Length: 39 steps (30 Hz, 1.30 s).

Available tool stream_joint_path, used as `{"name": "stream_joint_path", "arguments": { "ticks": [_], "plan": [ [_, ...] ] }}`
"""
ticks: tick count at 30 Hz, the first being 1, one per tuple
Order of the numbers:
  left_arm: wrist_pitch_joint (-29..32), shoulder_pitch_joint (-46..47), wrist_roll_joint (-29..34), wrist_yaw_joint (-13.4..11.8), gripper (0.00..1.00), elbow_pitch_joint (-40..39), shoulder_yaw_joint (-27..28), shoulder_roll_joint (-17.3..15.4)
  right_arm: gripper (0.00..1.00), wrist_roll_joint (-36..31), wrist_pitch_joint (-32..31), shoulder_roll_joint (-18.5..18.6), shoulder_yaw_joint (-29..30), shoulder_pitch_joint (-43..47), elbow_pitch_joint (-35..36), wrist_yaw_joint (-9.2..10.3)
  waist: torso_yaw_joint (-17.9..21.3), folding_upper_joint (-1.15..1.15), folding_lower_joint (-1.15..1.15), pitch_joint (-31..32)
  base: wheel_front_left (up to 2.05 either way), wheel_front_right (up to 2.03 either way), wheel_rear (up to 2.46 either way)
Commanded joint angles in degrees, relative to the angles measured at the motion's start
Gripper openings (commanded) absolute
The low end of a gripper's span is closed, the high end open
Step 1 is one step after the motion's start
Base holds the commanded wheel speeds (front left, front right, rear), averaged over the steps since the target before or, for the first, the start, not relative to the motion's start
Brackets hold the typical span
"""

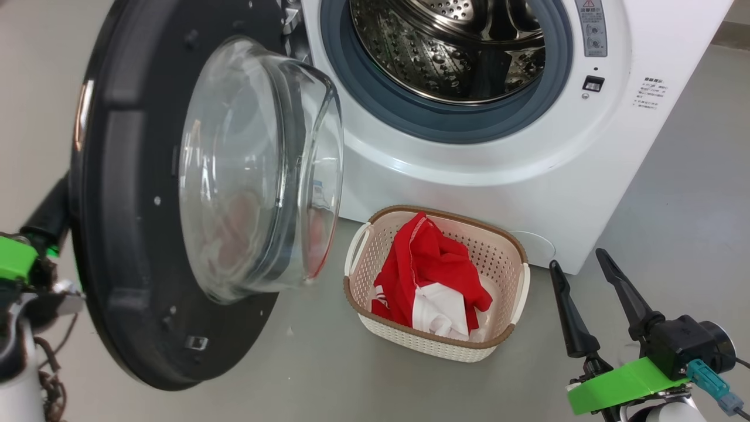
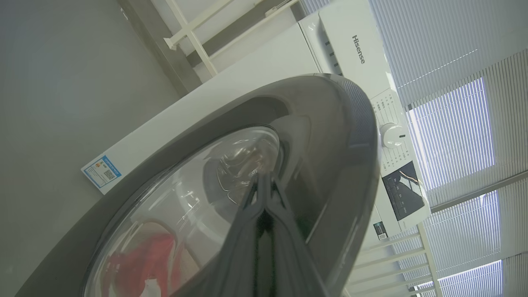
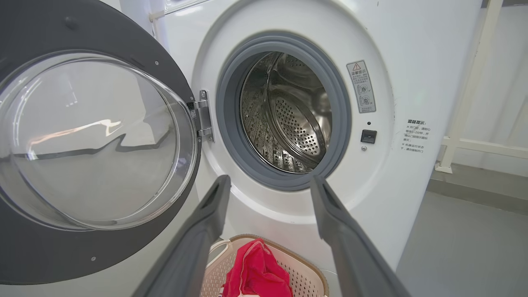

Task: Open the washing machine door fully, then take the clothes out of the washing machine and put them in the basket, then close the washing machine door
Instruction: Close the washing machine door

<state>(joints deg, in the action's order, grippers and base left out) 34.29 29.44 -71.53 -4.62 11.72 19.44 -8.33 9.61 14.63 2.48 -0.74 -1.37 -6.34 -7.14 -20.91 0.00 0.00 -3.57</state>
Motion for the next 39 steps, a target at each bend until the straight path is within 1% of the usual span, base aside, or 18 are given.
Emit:
{"name": "stream_joint_path", "arguments": {
  "ticks": [1,10,18,30,39],
  "plan": [
    [0.8,-0.4,-0.4,-0.2,0.00,-2.2,0.2,-0.8,1.00,0.3,0.4,0.4,-1.2,-2.3,1.4,-0.35,0.2,0.00,0.00,0.0,0.00,0.00,0.00],
    [1.5,-3.7,-1.2,-1.0,0.00,-7.7,-2.4,2.8,1.00,0.6,0.4,0.4,-1.1,-2.3,1.3,-0.35,1.3,0.00,0.00,-0.3,0.00,0.00,0.00],
    [1.3,-5.3,-3.2,-1.7,0.00,-10.8,-5.5,4.6,1.00,0.8,0.4,0.4,-1.1,-2.4,1.2,-0.35,2.5,0.00,0.00,-0.4,0.00,0.00,0.00],
    [-1.3,-6.8,-8.0,-2.4,0.00,-13.8,-11.0,5.4,1.00,0.9,0.4,0.4,-1.4,-2.7,1.1,-0.35,5.7,0.00,0.00,-1.0,0.00,0.00,0.00],
    [-5.0,-6.6,-12.0,-1.8,0.00,-13.3,-14.8,5.4,1.00,1.0,0.4,0.4,-1.7,-2.6,0.9,-0.35,8.7,0.00,0.00,-0.9,0.00,0.00,0.00]
  ]
}}
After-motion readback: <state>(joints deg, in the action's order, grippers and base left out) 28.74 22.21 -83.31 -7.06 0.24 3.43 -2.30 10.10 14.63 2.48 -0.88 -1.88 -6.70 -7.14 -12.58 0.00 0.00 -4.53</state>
